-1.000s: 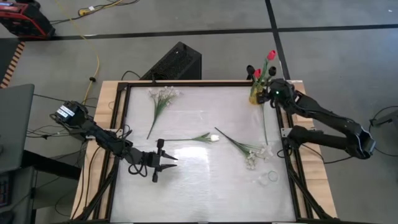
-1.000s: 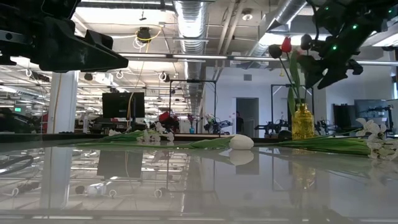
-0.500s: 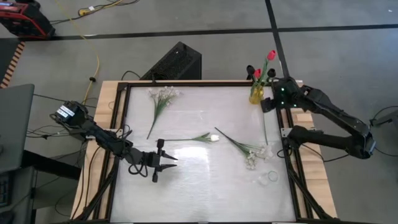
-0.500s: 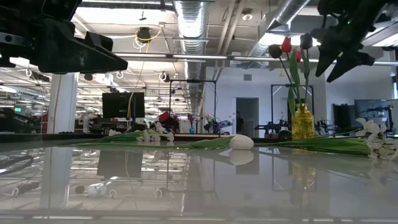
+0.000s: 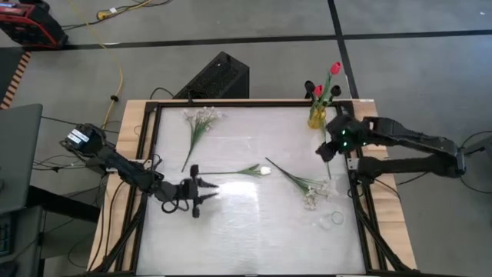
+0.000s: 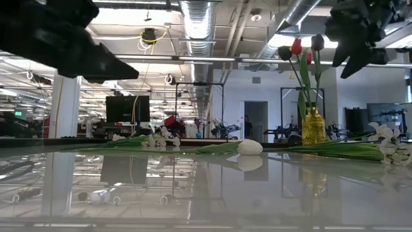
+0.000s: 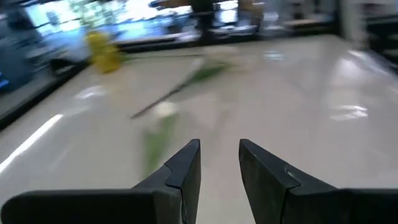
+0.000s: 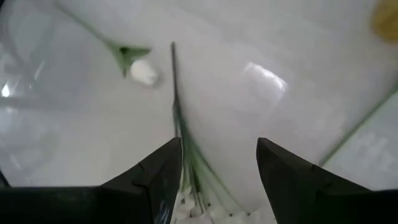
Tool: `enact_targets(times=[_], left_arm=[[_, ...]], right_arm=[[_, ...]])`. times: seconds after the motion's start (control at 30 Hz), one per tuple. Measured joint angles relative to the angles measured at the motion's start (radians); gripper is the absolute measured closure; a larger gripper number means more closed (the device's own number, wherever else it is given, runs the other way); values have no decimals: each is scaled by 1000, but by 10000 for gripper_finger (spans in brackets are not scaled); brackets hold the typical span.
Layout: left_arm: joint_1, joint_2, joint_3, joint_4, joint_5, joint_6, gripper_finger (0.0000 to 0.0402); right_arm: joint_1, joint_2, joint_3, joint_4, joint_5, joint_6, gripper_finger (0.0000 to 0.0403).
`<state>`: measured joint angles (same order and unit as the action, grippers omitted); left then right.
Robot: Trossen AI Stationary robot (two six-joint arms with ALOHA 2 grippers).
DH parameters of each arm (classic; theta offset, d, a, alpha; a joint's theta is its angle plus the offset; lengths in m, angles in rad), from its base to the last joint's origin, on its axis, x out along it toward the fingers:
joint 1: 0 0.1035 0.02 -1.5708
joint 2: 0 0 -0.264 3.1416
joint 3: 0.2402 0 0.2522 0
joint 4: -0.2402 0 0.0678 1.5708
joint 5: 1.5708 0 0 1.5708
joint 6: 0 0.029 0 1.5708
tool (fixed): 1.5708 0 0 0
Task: Sort flowers into vase by color
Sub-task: Put the top white flower into the transparent flower vase
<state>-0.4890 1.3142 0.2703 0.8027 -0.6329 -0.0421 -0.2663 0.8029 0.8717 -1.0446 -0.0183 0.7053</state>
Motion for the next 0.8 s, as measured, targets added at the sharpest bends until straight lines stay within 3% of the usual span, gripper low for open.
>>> enact_targets(times=[0.13,0.33,0.43,0.53,0.8], left_arm=[[84,-141,33,-273,-52,-164,302],[302,-309,220,-1085,38,-538,302],[405,-323,265,-1328,44,-638,302],[497,-313,263,-1394,84,-675,302],[692,-222,217,-1292,246,-546,279]], right_arm=[[150,27,-52,85,33,21,168],[315,90,-117,226,98,31,168],[367,132,-120,269,128,30,168],[408,173,-121,309,139,26,168],[466,245,-121,354,141,-3,168]])
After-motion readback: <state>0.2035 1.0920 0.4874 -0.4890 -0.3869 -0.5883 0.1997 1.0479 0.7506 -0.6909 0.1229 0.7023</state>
